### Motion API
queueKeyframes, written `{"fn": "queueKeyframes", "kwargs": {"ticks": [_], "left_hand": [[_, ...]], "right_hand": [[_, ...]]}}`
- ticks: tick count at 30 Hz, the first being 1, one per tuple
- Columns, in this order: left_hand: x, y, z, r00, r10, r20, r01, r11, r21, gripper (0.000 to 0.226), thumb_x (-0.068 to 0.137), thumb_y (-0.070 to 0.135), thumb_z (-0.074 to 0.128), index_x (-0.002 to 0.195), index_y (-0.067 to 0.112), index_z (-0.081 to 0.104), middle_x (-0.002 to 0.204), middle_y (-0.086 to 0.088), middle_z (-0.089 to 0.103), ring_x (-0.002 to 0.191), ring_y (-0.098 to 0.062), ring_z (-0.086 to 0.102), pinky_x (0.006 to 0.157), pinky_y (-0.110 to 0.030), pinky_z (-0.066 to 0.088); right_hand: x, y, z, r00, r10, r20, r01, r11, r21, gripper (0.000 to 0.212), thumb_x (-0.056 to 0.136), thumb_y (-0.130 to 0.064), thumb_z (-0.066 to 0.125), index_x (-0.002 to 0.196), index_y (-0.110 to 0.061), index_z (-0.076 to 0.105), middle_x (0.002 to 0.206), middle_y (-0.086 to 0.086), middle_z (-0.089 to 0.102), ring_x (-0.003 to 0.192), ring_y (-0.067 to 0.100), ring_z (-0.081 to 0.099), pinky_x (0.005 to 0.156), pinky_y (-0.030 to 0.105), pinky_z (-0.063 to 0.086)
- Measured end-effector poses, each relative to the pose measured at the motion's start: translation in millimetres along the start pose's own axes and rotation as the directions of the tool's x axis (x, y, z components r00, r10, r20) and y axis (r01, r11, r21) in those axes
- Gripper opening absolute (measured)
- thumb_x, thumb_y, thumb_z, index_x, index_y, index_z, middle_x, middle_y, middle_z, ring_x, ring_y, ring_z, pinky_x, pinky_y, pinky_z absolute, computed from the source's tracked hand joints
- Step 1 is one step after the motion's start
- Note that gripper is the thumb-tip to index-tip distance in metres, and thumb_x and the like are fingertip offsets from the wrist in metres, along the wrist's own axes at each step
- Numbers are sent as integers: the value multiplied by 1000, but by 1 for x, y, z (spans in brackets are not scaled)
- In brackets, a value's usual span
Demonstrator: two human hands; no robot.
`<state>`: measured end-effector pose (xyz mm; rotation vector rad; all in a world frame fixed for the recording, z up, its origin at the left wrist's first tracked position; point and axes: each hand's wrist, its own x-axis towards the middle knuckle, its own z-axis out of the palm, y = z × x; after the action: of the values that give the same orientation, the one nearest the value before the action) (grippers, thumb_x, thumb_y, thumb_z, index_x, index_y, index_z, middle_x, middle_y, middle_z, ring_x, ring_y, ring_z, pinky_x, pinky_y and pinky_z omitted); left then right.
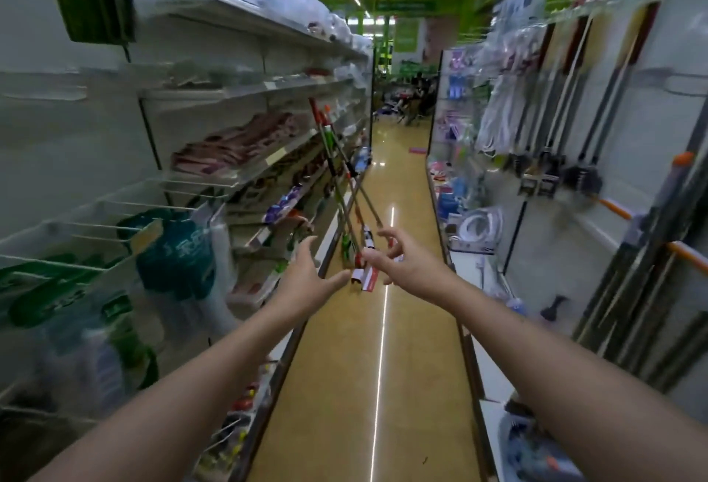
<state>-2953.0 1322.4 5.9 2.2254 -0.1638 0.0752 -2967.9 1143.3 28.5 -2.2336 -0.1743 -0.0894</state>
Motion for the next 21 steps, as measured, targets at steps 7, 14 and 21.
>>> {"fn": "queueKeyframes", "kwargs": {"ticks": [7, 14, 21], "left_hand": [[187, -5, 42, 996, 24, 89, -15, 995, -103, 83, 85, 29, 66, 148, 21, 13, 131, -11, 56, 109, -22, 60, 89, -42, 54], [383, 9, 68, 995, 30, 93, -19, 992, -123, 85, 83, 31, 68, 148, 23, 13, 126, -10, 60, 92, -12, 57, 82, -35, 56], [547, 4, 136, 998, 6, 58, -3, 999, -48, 79, 84, 35, 68, 146, 20, 21, 127, -6, 60, 105, -14, 57, 80, -25, 44]], "right_hand": [[183, 57, -30, 997, 42, 67, -26, 974, -226, 40, 93, -50, 49, 113, -18, 63, 92, -1, 68, 83, 13, 65, 82, 39, 57], [360, 102, -78, 994, 51, 96, -21, 957, -291, 35, 93, -47, 51, 116, -21, 60, 99, 2, 66, 89, 15, 64, 68, 23, 51], [527, 196, -105, 988, 62, 143, -22, 964, -265, 42, 89, -47, 58, 122, -21, 53, 99, 1, 64, 87, 15, 64, 81, 36, 57]]}}
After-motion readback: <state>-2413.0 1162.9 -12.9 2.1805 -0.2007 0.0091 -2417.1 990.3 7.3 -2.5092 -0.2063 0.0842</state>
